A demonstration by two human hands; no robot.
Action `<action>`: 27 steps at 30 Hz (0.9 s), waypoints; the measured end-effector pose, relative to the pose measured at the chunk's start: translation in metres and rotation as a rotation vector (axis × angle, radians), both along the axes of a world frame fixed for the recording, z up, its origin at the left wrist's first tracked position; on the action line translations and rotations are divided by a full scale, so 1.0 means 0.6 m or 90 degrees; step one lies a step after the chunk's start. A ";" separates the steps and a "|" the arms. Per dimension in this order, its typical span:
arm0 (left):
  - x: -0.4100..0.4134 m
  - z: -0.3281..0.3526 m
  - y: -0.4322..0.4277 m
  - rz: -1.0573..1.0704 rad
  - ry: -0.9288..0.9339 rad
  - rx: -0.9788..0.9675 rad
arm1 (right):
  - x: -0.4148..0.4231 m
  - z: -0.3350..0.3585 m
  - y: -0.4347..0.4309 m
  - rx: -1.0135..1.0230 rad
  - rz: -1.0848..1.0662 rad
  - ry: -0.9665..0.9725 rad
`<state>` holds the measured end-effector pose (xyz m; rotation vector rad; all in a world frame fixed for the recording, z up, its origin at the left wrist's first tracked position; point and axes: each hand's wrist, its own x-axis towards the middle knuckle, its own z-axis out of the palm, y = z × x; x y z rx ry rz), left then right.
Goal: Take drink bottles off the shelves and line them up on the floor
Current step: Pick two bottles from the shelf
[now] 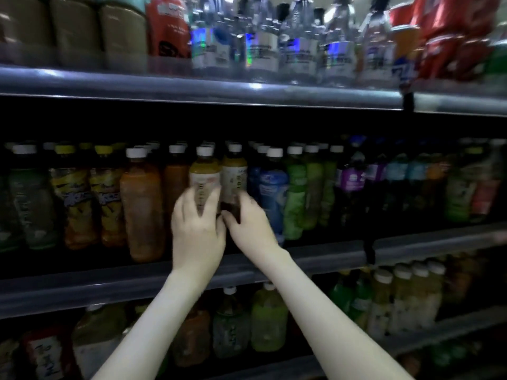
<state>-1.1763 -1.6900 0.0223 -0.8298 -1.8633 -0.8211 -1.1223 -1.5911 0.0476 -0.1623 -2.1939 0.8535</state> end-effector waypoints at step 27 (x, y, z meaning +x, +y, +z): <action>0.459 0.003 0.877 -0.285 -0.145 -0.150 | 0.576 -0.080 0.838 0.019 -0.292 0.015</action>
